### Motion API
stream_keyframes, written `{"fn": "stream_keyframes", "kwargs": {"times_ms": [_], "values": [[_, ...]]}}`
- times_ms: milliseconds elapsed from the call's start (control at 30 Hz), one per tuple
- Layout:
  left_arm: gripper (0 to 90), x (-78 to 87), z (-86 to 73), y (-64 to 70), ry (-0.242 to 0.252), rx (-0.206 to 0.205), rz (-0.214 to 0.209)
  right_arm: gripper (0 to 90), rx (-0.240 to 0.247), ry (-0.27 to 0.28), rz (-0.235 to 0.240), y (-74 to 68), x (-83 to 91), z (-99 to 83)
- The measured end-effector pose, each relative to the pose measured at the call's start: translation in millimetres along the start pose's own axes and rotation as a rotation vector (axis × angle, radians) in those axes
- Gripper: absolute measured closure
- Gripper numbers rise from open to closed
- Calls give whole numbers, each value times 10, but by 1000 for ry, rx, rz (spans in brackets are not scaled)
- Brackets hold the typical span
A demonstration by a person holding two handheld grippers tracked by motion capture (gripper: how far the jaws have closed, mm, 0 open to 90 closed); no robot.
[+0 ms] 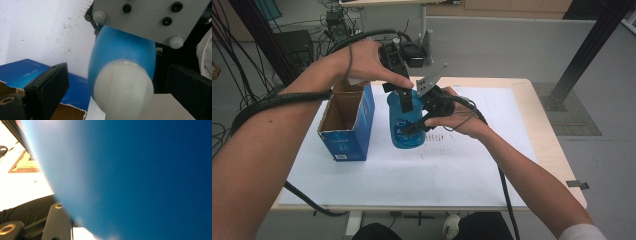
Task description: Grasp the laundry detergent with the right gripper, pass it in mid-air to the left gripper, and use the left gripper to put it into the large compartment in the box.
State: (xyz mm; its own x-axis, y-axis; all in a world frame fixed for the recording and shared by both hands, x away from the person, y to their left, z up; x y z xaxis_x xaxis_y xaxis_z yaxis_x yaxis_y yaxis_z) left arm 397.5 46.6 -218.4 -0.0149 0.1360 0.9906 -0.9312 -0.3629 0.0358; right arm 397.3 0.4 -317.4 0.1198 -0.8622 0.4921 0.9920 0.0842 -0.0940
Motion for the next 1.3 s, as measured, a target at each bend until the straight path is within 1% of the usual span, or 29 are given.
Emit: {"fn": "stream_keyframes", "kwargs": {"times_ms": [33, 100, 267, 333, 367, 433, 533, 667, 733, 767, 833, 867, 933, 1100, 1167, 1200, 1267, 1300], "values": [[56, -13, -4, 0, -5, -7, -2, 428, 1, 2, 0, -5, -3, 6], [56, -31, 0, 7, 0, -9, -5, 428, 7, 6, -2, -1, -6, 13], [56, -71, -4, 18, -5, -20, -16, 429, -1, 6, 3, -12, -4, 21], [56, -91, -3, 26, -1, -16, -23, 428, -3, 5, 4, -15, -4, 19], [56, -94, -4, 23, -6, -22, -22, 429, 1, 7, 5, -14, -4, 21], [56, -109, 1, 29, 1, -20, -27, 428, 7, 12, 7, -14, -6, 27], [56, -125, 2, 35, -3, -25, -32, 428, 7, 12, 8, -15, -7, 28], [56, -144, 11, 48, 7, -22, -38, 428, 9, 11, 13, -21, -5, 26], [57, -151, 14, 51, 5, -27, -39, 428, 11, 14, 16, -28, -6, 30], [57, -154, 16, 53, 6, -27, -40, 428, 27, 22, 12, -16, -12, 40], [57, -168, 22, 64, 12, -16, -40, 428, 21, 20, 17, -28, -8, 41], [57, -167, 16, 58, 5, -25, -39, 428, 27, 25, 17, -25, -10, 47], [58, -167, 13, 56, 5, -24, -38, 428, 31, 25, 16, -28, -6, 48], [57, -162, 17, 63, 6, -24, -40, 428, 25, 20, 18, -38, -3, 41], [56, -162, 24, 64, 13, -16, -37, 428, 29, 24, 15, -27, -2, 44], [53, -156, 27, 49, 16, -23, -31, 428, 28, 24, 15, -26, -1, 44], [52, -148, 30, 47, 21, -19, -36, 428, 15, 15, 18, -38, 11, 34], [54, -143, 29, 42, 15, -25, -34, 428, 15, 15, 19, -39, 15, 33]]}}
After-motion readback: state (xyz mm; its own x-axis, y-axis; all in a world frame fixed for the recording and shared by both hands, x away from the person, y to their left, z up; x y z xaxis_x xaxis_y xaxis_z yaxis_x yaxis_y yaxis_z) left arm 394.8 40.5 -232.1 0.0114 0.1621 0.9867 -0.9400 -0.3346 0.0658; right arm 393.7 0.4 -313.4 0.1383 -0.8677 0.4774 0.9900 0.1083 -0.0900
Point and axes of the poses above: each handheld gripper's, and its own axes: x roughly backward along the jaws, z roughly out of its top, y roughly to its right, the point moved 8 cm from there along -x, roughly forward along the jaws, and after that the axes turned 5 degrees about y, right-handed, at the moved point
